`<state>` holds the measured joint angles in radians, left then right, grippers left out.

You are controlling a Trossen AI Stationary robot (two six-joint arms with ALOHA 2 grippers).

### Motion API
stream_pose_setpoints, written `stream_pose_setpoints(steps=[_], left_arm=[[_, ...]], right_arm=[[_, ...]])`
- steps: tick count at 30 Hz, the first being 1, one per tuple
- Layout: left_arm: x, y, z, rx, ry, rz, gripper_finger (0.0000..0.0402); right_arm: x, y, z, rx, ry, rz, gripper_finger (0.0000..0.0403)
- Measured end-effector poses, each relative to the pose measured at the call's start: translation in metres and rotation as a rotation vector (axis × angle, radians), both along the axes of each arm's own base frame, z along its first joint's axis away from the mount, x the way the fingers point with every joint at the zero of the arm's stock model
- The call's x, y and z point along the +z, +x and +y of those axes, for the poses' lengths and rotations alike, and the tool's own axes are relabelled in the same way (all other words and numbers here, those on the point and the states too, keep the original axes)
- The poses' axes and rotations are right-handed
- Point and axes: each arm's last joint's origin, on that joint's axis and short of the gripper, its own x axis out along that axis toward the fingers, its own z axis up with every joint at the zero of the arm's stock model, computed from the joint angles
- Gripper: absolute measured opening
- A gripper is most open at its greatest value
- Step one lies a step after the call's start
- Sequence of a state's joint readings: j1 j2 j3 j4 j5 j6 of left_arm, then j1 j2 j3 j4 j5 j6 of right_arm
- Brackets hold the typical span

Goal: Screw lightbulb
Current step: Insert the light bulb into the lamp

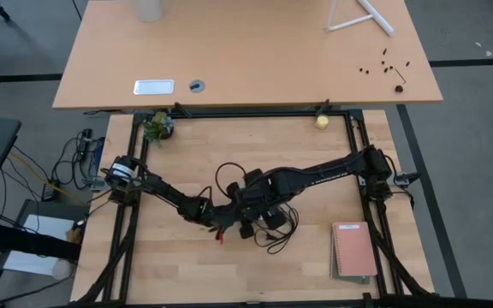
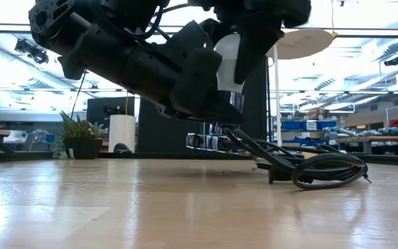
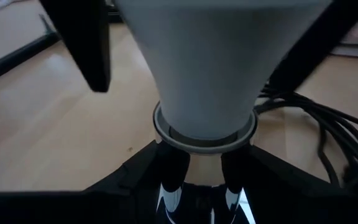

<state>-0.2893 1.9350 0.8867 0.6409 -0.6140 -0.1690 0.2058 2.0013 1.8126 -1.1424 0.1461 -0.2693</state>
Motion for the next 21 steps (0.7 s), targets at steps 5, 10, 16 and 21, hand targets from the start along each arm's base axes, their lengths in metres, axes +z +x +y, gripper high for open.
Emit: stream_pose_setpoints(steps=[5,10,16,21], left_arm=[[0.002,0.001,0.001,0.035,-0.011,-0.035,0.0195],[0.002,0.000,0.002,0.053,-0.008,-0.040,0.0195],[0.003,0.001,0.002,0.057,-0.011,-0.051,0.0195],[0.003,0.001,0.001,0.052,-0.011,-0.048,0.0195]], right_arm=[[0.001,0.001,-0.009,-0.267,0.076,-0.024,0.0275],[0.001,0.003,-0.019,-0.625,0.169,-0.057,0.0259],[0.001,0.004,-0.027,-0.813,0.235,-0.064,0.0289],[0.000,0.004,-0.030,-0.717,0.206,-0.048,0.0329]])
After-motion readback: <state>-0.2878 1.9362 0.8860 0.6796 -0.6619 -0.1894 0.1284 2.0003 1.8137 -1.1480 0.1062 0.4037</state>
